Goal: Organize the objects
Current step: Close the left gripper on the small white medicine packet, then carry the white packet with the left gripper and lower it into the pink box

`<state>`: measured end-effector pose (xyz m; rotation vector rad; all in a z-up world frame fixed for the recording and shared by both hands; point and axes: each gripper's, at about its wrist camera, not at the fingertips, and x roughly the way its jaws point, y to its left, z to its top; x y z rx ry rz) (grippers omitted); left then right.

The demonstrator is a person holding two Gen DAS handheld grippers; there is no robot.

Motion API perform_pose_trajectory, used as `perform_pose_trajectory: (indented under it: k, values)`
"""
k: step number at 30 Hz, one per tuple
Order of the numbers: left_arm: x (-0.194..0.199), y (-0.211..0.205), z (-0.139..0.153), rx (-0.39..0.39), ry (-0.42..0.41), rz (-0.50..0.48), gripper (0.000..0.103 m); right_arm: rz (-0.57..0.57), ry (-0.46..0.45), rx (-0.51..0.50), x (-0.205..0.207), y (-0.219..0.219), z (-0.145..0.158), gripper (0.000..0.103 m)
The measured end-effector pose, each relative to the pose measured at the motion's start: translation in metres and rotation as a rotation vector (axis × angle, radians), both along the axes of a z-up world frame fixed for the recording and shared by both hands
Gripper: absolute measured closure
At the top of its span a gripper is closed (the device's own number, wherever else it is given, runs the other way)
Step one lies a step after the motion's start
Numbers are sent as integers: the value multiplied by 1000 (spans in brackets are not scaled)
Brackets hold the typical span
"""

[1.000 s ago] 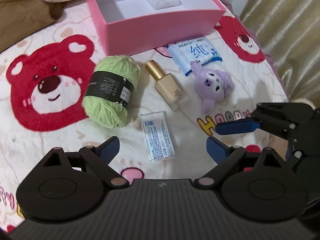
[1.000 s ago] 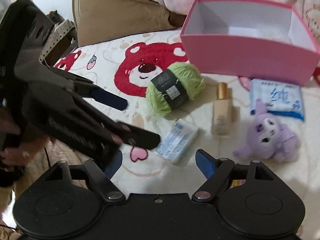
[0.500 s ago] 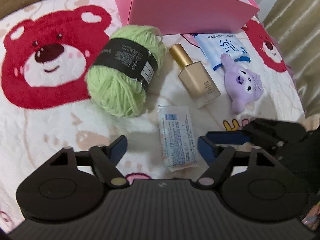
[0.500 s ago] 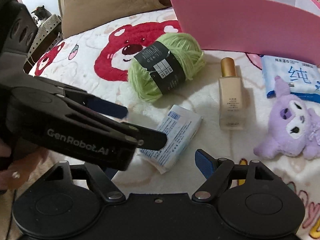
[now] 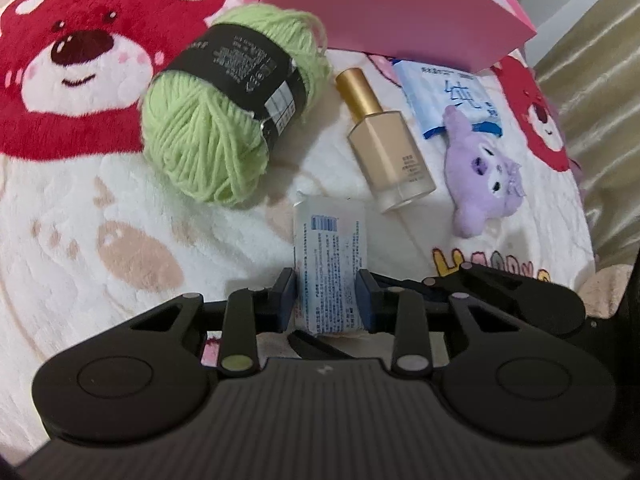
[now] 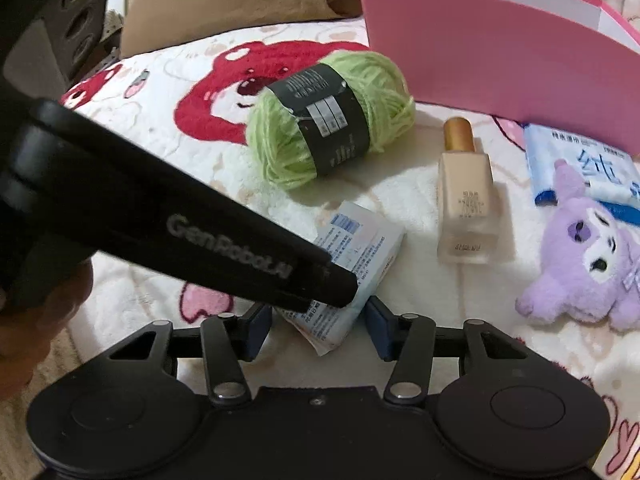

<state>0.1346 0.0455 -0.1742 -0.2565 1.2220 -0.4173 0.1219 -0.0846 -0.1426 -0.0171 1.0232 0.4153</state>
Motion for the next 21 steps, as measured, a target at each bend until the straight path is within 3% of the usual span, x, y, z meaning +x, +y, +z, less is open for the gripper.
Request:
perform_pose_trajectory:
  k: [4,9,15,21]
  values:
    - [-7,-3,6,0,-28,8,72,-8,-12,-2,-2,0,5,48]
    - [-18,1,28,-59,-38,23,71,12,-69,-27,-18,-4,27,49]
    - [-25,1,78,-114,-103,16,71,32,-178,-50,-34,-14,75,49]
    - [-21,-8,134,-117,-179,-13,71,6,-243,-41,-34,-25,129,48]
